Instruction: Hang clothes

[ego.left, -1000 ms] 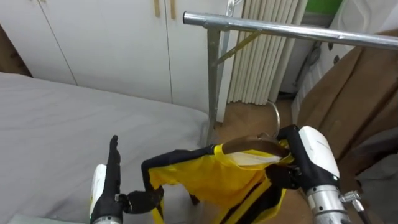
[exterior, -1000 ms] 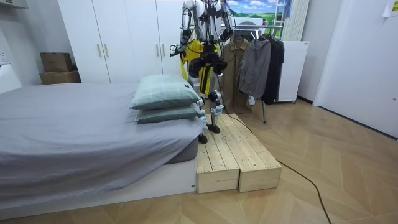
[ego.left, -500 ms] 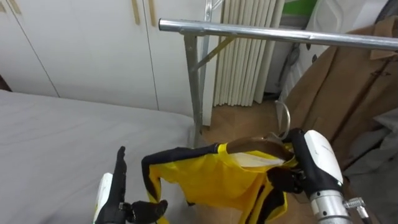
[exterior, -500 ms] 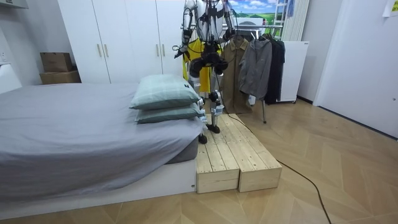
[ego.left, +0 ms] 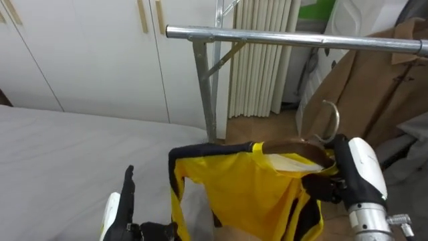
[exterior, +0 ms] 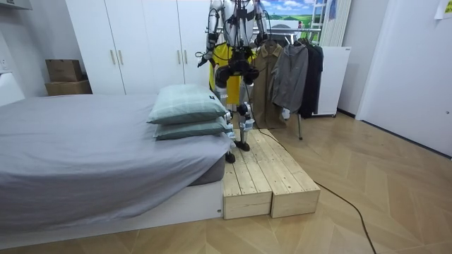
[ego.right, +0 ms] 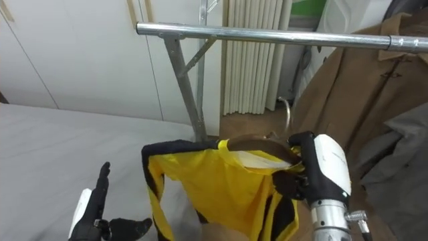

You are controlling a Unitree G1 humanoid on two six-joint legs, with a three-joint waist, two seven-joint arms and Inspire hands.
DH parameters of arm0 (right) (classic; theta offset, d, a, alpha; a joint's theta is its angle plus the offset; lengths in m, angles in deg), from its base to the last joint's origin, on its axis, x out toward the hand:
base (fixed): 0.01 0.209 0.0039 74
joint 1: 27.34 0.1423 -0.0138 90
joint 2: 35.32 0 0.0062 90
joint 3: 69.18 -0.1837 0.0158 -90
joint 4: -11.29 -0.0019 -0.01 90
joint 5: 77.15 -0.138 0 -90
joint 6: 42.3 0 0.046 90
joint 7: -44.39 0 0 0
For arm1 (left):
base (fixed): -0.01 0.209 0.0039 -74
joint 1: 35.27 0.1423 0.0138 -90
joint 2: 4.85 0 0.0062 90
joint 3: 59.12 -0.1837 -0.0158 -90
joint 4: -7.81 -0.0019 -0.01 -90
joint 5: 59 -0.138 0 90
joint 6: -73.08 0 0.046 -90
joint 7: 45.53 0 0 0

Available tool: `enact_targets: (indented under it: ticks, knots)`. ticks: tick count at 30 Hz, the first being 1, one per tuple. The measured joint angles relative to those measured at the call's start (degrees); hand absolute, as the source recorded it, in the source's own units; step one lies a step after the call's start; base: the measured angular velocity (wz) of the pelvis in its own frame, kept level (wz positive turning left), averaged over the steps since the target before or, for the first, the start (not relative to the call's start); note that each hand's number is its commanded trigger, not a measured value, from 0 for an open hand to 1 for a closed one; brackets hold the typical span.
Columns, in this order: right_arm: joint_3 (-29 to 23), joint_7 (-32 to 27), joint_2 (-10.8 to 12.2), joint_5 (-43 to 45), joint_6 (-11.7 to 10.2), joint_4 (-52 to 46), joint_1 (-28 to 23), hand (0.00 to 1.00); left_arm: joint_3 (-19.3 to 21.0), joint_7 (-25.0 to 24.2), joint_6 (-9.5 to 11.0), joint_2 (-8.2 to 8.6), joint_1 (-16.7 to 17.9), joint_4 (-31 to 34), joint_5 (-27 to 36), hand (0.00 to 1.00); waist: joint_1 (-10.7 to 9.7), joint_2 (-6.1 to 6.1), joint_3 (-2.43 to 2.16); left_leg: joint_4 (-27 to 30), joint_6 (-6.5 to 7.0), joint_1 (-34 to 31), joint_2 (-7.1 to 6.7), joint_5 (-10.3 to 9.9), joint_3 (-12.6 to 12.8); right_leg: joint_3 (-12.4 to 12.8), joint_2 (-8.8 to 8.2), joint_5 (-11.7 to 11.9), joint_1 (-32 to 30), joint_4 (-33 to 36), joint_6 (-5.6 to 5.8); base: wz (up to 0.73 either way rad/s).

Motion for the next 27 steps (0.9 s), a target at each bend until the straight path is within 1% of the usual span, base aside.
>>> enact_targets:
  ticks: [3,5,6,9,10,12,14,19,22,24,25,27]
  knots:
    - [-0.93,-1.20,-0.04,-2.90,-0.02,0.00,0.18,1.00,0.58,0.01,0.06,-0.02,-0.01,0.03,0.00,0.00,0.01,-0.06,0.04,0.00,0.00,0.00,0.03,0.00,0.36,0.00,0.02,0.00,0.00,-0.01,-0.01,0.00]
    - [-1.66,-2.22,-0.43,-5.05,-0.02,-0.60,0.32,1.00,1.31,0.00,0.12,-0.09,0.01,0.12,0.00,0.00,-0.11,-0.30,0.19,-0.01,0.00,-0.02,0.07,0.00,0.41,-0.19,0.02,0.00,-0.01,-0.11,-0.01,0.00]
    - [-1.92,-2.84,-0.99,-5.75,-0.02,-1.06,0.34,1.00,1.32,-0.01,0.14,-0.38,0.00,0.25,0.00,0.00,-0.15,-0.48,0.30,-0.01,0.00,-0.05,0.09,0.00,0.41,-0.19,0.01,0.00,0.03,-0.22,-0.01,0.00]
    - [-2.99,-3.81,-2.52,-5.87,-0.02,-2.26,0.34,1.00,1.62,-0.01,0.16,-0.59,0.01,0.40,-0.01,0.00,-0.20,-0.76,0.44,-0.05,0.00,0.03,0.12,0.00,0.41,-0.09,-0.09,0.01,0.40,-0.92,-0.01,0.03]
    - [-3.36,-3.92,-2.61,-5.80,-0.04,-2.38,0.35,1.00,1.72,-0.01,0.16,-0.59,0.02,0.44,-0.01,0.00,-0.20,-0.83,0.45,-0.05,0.00,0.08,0.13,0.00,0.41,-0.15,-0.10,0.03,0.51,-0.89,-0.02,0.00]
    - [-4.44,-4.99,-2.68,-5.28,-0.04,-2.39,0.64,1.00,2.23,0.00,0.18,-0.60,0.13,0.45,0.00,0.00,-0.58,-1.25,0.70,-0.05,0.00,0.28,0.17,0.00,0.40,-0.50,-0.14,0.06,0.81,-0.99,-0.04,0.02]
    - [-5.03,-5.99,-2.69,-4.73,-0.04,-2.38,0.90,1.00,2.28,-0.02,0.18,-0.62,0.60,0.45,0.10,0.00,-0.82,-1.40,0.79,-0.06,0.00,0.43,0.17,0.00,0.40,-0.40,-0.12,0.05,0.96,-1.07,-0.04,-0.02]
    - [-6.00,-8.44,-3.04,-4.56,-0.04,-2.22,2.56,1.00,2.20,-0.06,0.18,-0.62,1.62,0.45,0.00,0.00,-1.02,-1.49,0.84,-0.19,0.00,0.61,0.16,0.00,0.55,-0.15,-0.03,0.05,1.06,-1.16,-0.04,-0.02]
    - [-6.00,-8.69,-4.27,-4.55,-0.04,-2.23,3.98,1.00,2.23,-0.48,0.26,-0.72,1.94,0.44,0.02,0.00,-0.93,-1.71,0.85,-0.21,0.00,0.67,0.18,0.00,0.60,-0.27,-0.04,0.04,1.14,-1.08,-0.05,0.00]
    - [-6.00,-8.77,-5.81,-3.59,-0.01,-2.24,5.08,1.00,2.28,-1.68,0.26,-0.92,2.65,0.44,0.03,0.00,-0.80,-2.15,0.88,-0.21,0.00,0.83,0.20,0.00,0.91,-0.19,0.02,0.04,1.17,-0.97,-0.06,0.00]
    - [-5.99,-8.76,-6.19,-3.43,-0.01,-2.24,5.51,1.00,2.28,-1.89,0.26,-0.95,2.83,0.44,0.03,0.00,-0.78,-2.28,0.92,-0.21,0.00,0.84,0.20,0.00,0.93,-0.17,0.03,0.04,1.17,-0.96,-0.06,0.00]
    - [-5.99,-8.76,-7.53,-3.27,-0.01,-2.24,7.03,1.00,2.22,-2.86,0.26,-0.96,3.68,0.44,0.01,0.00,-0.86,-2.94,0.87,-0.19,0.00,0.87,0.20,0.00,0.93,-0.25,0.02,0.04,1.25,-0.96,-0.06,0.00]
